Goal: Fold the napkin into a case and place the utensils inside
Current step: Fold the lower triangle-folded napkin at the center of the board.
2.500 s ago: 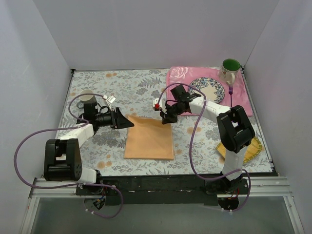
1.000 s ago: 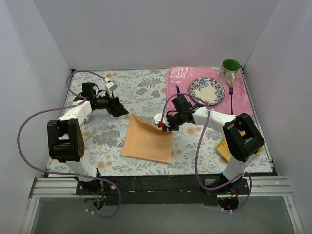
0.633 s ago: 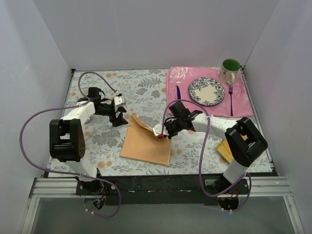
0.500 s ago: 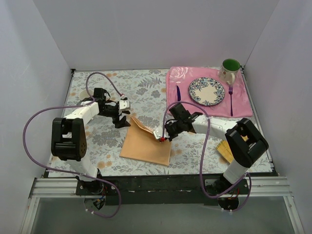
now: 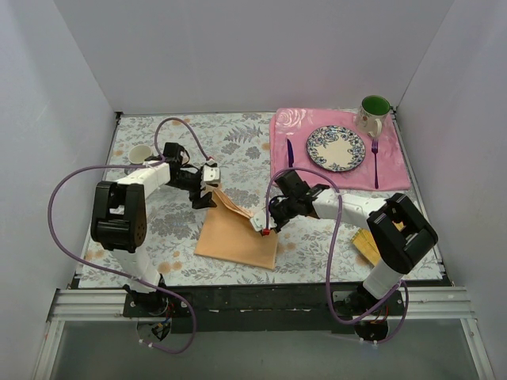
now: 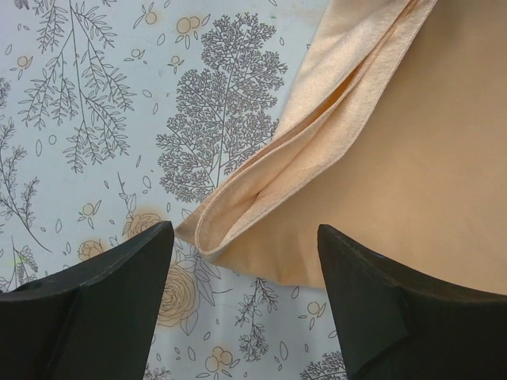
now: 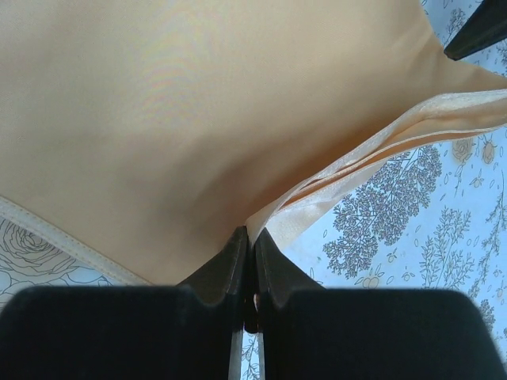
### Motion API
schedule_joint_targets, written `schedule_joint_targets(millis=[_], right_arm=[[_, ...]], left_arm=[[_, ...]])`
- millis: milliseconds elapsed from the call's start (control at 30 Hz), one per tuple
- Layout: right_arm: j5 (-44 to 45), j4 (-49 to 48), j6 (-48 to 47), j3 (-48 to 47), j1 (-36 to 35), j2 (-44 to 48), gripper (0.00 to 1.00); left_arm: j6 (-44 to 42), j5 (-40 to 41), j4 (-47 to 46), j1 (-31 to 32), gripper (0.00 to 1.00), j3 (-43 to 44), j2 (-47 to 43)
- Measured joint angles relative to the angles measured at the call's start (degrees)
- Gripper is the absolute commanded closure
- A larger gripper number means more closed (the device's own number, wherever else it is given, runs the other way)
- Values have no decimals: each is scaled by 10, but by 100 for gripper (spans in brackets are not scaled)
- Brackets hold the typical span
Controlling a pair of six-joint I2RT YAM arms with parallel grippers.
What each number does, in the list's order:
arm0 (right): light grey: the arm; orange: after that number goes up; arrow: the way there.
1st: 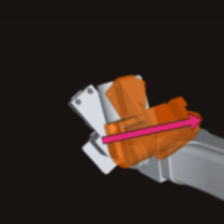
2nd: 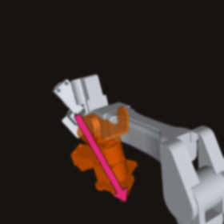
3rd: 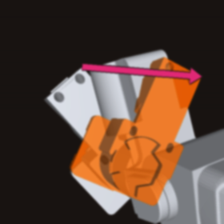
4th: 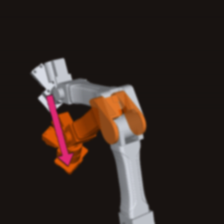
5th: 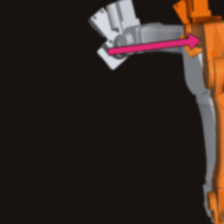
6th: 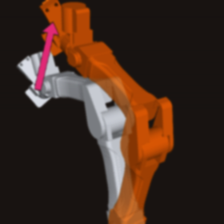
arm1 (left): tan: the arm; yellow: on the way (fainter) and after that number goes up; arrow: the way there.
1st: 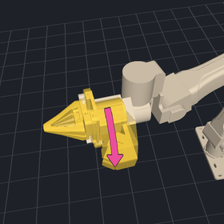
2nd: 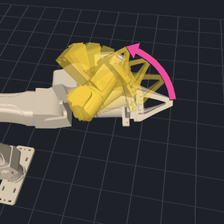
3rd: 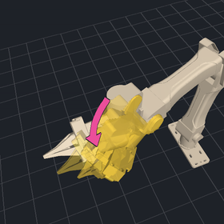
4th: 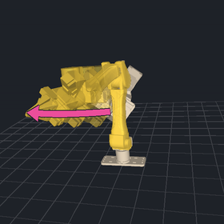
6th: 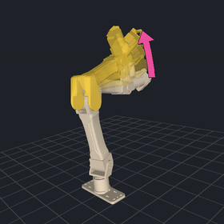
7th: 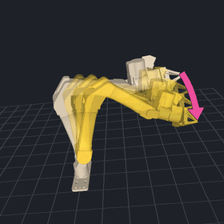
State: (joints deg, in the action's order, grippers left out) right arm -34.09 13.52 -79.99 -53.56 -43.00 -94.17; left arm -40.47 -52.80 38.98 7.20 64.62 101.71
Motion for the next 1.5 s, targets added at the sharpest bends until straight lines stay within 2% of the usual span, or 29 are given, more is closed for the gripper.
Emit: schedule_joint_targets(millis=[300, 367, 533, 600, 633, 733, 833, 867, 967, 1100, 1500], right_arm=[[1, 0, -11, 0, -2, 0, 99], [1, 0, -13, 0, -2, 1, 99], [1, 0, -14, 0, -2, 1, 99], [1, 0, -14, 0, -2, 1, 99], [1, 0, -14, 0, -2, 1, 99], [1, 0, -14, 0, -2, 1, 99], [2, 0, -14, 0, -2, 1, 99], [3, 0, -14, 0, -2, 1, 99], [6, 0, -14, 0, -3, 1, 99], [12, -2, -12, 0, 0, 1, 99], [24, 3, -5, -63, 38, -17, 99]], left_arm=[[1, 19, -17, 4, 24, 9, 4], [-9, 20, -12, 5, 27, 12, 7], [-38, 19, 36, 14, 45, 61, 42], [-51, 18, 59, 17, 49, 83, 57], [-57, 18, 70, 19, 58, 92, 64], [-71, 18, 104, 23, 71, 115, 82], [-90, 18, 138, 26, 78, 136, 97], [-94, 19, 147, 27, 89, 142, 102], [-100, 23, 167, 27, 100, 148, 107], [-80, 28, 171, 27, 100, 164, 115], [-11, 40, 74, 19, 100, 163, 110]])
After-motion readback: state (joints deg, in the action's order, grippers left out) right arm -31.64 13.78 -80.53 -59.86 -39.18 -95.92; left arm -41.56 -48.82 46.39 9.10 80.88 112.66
